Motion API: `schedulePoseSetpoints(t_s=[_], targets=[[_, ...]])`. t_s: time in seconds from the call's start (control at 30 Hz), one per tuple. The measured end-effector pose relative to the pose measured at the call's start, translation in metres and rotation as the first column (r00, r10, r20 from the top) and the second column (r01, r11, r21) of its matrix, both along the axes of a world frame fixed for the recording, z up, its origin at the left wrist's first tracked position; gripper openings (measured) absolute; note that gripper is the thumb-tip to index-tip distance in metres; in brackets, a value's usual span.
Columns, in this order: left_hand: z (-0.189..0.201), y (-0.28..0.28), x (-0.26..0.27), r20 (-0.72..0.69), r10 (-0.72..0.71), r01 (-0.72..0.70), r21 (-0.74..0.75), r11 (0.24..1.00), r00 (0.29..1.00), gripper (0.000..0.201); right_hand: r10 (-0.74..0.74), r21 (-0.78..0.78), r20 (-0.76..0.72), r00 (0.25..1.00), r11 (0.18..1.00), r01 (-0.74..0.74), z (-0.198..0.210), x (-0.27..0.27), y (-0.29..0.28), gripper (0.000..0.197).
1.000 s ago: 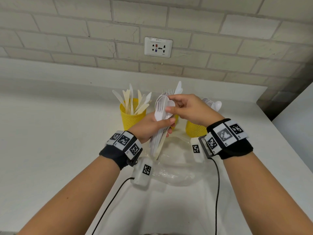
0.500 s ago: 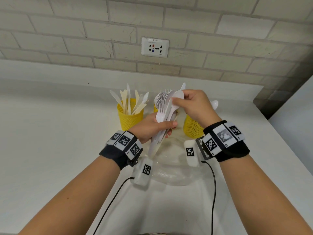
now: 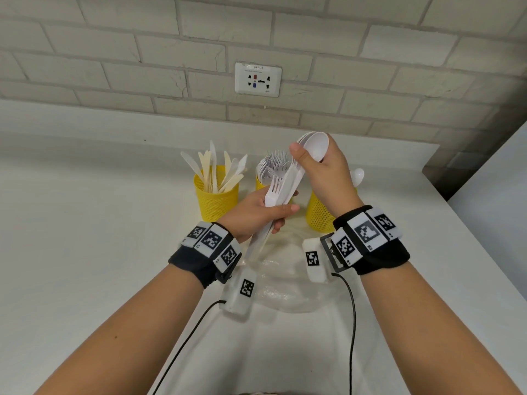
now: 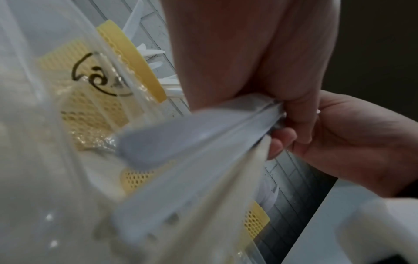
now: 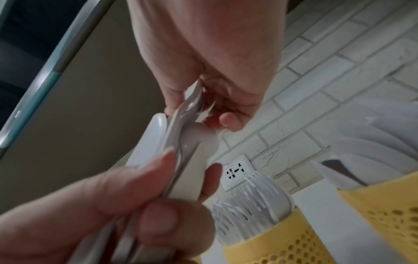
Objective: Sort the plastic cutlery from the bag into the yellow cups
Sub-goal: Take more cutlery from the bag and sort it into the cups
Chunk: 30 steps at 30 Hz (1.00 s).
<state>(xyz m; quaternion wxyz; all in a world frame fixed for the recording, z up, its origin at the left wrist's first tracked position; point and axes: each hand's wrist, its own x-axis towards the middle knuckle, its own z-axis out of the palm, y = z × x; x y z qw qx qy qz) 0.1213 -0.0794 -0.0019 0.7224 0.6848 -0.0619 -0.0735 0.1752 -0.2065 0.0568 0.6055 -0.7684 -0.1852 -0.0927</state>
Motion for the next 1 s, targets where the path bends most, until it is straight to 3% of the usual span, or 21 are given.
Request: schedulePoseSetpoints(t_s=[0.07,0.23,0.37,0.43,0.5,0.53,0.63,0.7,0.8,0.9,1.0], targets=[[-0.001,0.001,0.001,0.010,0.009,-0.009,-0.006,1.000,1.000,0.033,-0.003,0.068,-0.008,1.000,0.998,0.004,0.000,0.001,0.000,0.018],[-0.001,0.006,-0.002,0.055,-0.016,0.018,-0.041,0.999,0.998,0.006,-0.031,0.344,-0.048,0.998,0.938,0.046,0.011,0.007,-0.006,0.024],[-0.004,0.007,-0.002,0.054,0.024,-0.026,0.032,0.999,0.998,0.007,-0.004,0.632,-0.044,0.999,0.774,0.030,0.032,0.011,-0.015,0.007],[-0.005,0.008,-0.002,0.056,0.047,-0.050,0.040,0.998,0.997,0.006,0.016,0.702,-0.003,1.000,0.712,-0.009,0.039,0.011,-0.021,0.007],[-0.005,0.010,0.000,0.064,0.091,-0.093,0.028,0.995,0.994,0.006,0.035,0.702,0.022,0.999,0.711,-0.041,0.037,0.014,-0.028,0.012],[-0.004,0.011,0.001,0.071,0.107,-0.109,0.027,0.994,0.992,0.007,0.047,0.655,-0.002,0.999,0.755,-0.034,0.034,0.014,-0.029,0.015],[-0.001,0.011,0.003,0.101,0.111,-0.117,0.049,0.992,0.989,0.011,0.032,0.254,-0.219,0.975,0.967,0.025,0.014,0.008,-0.022,0.026],[0.002,0.007,0.004,0.122,0.111,-0.119,0.063,0.991,0.986,0.016,0.035,0.073,-0.317,0.948,0.997,-0.013,0.000,-0.003,-0.013,0.021],[0.005,0.003,0.004,0.148,0.107,-0.121,0.088,0.989,0.983,0.013,0.092,0.122,-0.362,0.928,0.991,-0.051,-0.007,-0.012,-0.006,0.021],[0.003,0.003,0.003,0.150,0.097,-0.111,0.088,0.990,0.984,0.013,0.058,0.241,-0.357,0.932,0.970,0.031,-0.005,-0.002,-0.011,0.027],[-0.001,0.004,0.001,0.116,0.108,-0.118,0.083,0.990,0.987,0.009,-0.010,0.401,-0.350,0.937,0.902,0.159,0.000,0.011,-0.023,0.019]])
